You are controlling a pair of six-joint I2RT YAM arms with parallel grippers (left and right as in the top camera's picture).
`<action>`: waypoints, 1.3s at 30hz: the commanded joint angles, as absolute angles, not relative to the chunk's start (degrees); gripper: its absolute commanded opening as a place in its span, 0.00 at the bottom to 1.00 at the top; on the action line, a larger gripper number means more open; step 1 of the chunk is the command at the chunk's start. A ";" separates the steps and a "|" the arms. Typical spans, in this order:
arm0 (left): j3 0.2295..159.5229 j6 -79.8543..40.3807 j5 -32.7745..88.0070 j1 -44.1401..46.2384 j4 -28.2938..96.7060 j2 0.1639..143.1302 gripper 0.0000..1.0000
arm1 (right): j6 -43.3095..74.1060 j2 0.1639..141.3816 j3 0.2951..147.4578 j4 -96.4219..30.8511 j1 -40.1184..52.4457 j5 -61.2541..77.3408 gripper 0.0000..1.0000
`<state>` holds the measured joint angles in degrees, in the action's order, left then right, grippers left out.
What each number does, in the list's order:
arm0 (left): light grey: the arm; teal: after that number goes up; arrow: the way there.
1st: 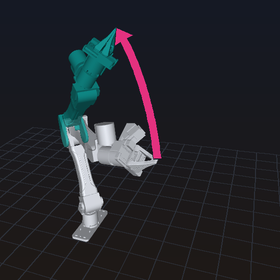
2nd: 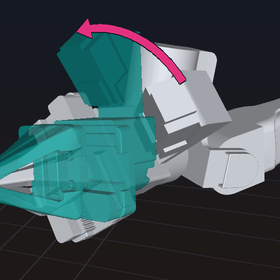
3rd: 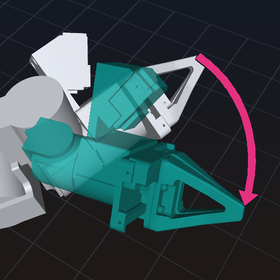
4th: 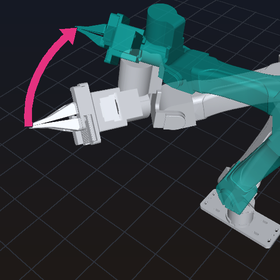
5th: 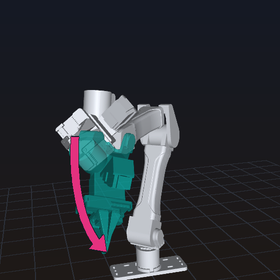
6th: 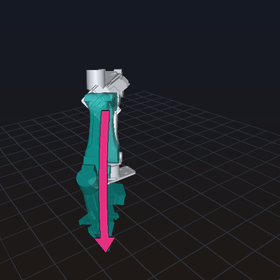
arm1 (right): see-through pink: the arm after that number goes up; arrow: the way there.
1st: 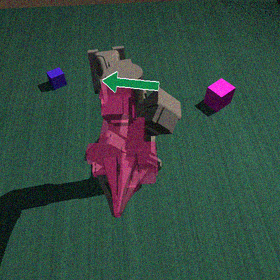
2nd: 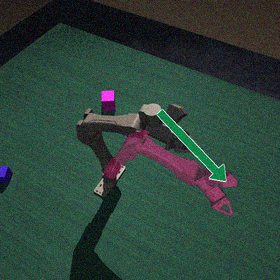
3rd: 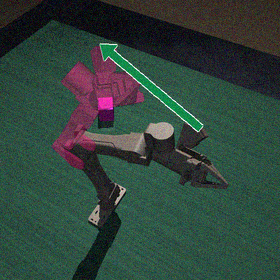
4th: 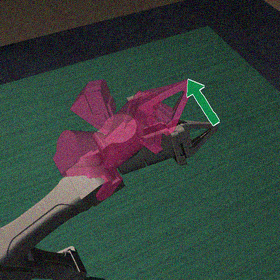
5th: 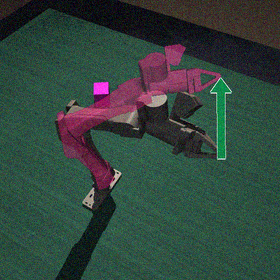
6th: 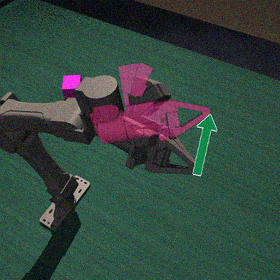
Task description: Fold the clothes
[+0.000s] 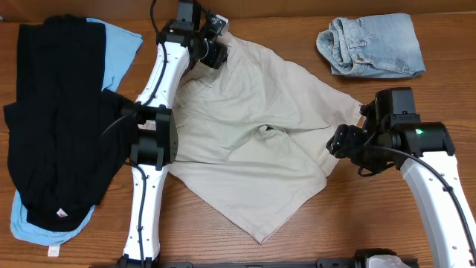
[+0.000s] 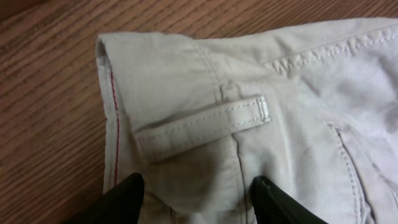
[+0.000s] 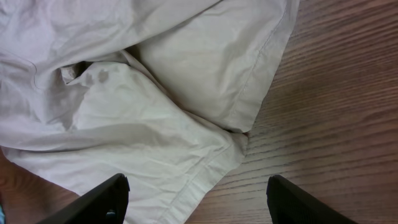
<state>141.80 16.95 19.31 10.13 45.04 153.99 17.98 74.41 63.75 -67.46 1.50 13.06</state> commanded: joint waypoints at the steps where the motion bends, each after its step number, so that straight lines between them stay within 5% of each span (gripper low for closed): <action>1: 141.78 18.04 19.73 10.52 44.36 155.00 0.61 | 17.56 74.00 64.55 -67.16 1.32 12.47 0.75; 9: 141.78 17.30 19.59 10.52 43.86 158.67 0.52 | 17.56 74.00 64.55 -66.50 1.32 12.47 0.75; 17: 142.50 16.51 20.84 10.50 43.42 158.60 0.08 | 17.56 74.00 64.55 -66.28 1.32 12.45 0.75; 31: 157.67 20.40 6.04 10.00 52.97 157.56 0.10 | 17.56 74.00 64.55 -65.69 1.32 12.47 0.75; 39: 156.00 22.26 -5.26 8.80 53.52 157.82 0.21 | 17.56 74.28 64.55 -64.01 1.32 12.45 0.75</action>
